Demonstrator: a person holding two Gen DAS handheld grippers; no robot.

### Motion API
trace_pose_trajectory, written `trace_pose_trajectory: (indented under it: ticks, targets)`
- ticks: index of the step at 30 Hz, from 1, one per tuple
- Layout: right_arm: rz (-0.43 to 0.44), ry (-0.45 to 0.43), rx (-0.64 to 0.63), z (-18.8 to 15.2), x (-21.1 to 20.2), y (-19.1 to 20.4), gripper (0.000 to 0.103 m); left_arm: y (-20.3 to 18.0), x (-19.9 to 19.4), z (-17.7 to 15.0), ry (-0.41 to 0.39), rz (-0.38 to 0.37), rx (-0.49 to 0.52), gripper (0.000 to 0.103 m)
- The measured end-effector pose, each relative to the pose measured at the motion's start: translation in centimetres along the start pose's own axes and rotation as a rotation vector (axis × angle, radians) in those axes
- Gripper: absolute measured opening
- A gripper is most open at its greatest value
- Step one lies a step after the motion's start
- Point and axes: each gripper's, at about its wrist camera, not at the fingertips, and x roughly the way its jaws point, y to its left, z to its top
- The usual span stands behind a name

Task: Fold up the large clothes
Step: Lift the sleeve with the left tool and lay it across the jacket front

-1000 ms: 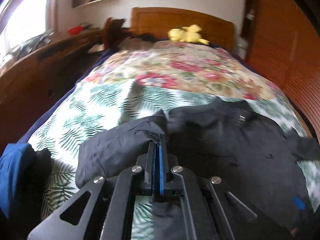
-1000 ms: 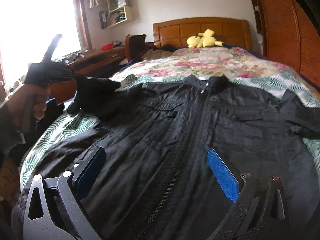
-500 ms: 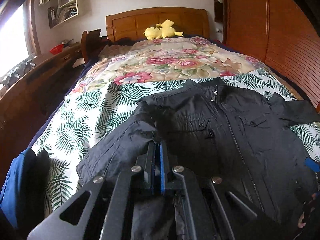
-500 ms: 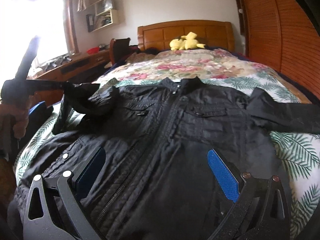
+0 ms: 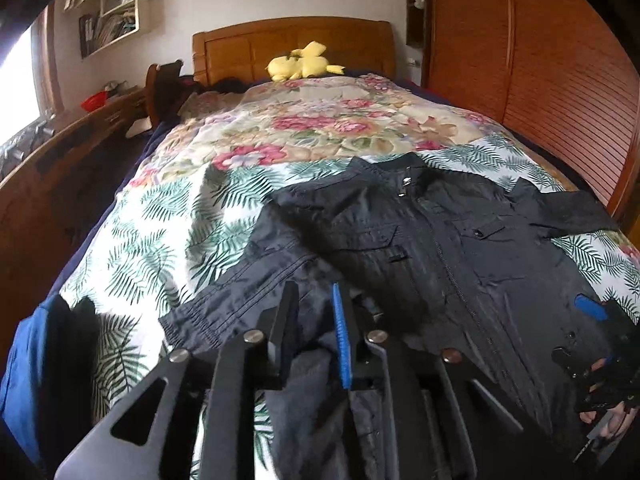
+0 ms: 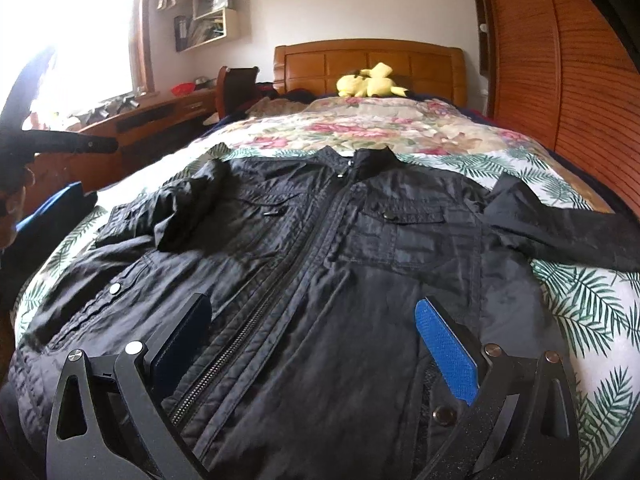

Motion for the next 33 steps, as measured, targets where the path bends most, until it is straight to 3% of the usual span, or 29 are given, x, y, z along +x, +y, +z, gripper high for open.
trace_pose_trajectory:
  ticks: [16,22,33]
  targets:
    - [0.008,0.005,-0.066,-0.5,0.7,1.5,0.103,9.5,6.6,-8.1,0.185,0.06,-0.206,0.027]
    - [0.018,0.019,-0.064,-0.4,1.3,1.8,0.103,9.8,7.9,-9.7,0.225,0.068,-0.232,0.031]
    - [0.019,0.026,-0.073,-0.4,1.6,2.1,0.103,9.6,9.6,-9.8,0.259,0.132,-0.216,0.035]
